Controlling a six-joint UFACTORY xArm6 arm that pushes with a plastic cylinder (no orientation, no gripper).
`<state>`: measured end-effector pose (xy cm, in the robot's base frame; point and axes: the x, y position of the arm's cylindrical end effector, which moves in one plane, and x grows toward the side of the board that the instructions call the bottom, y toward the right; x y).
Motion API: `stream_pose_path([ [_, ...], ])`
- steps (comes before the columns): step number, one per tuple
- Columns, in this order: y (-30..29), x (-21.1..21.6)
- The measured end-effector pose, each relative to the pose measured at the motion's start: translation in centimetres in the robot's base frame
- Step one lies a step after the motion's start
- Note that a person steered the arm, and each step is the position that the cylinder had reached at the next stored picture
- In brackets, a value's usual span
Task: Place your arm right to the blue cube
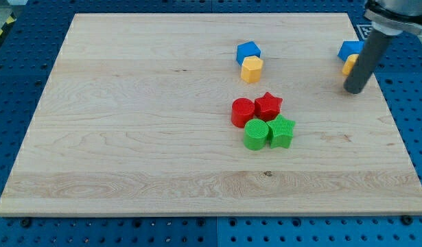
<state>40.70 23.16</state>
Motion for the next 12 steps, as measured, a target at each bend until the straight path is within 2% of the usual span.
stream_pose_path([
  [3, -11.3, -2.6],
  [8, -11.3, -3.5],
  [12, -11.3, -6.3],
])
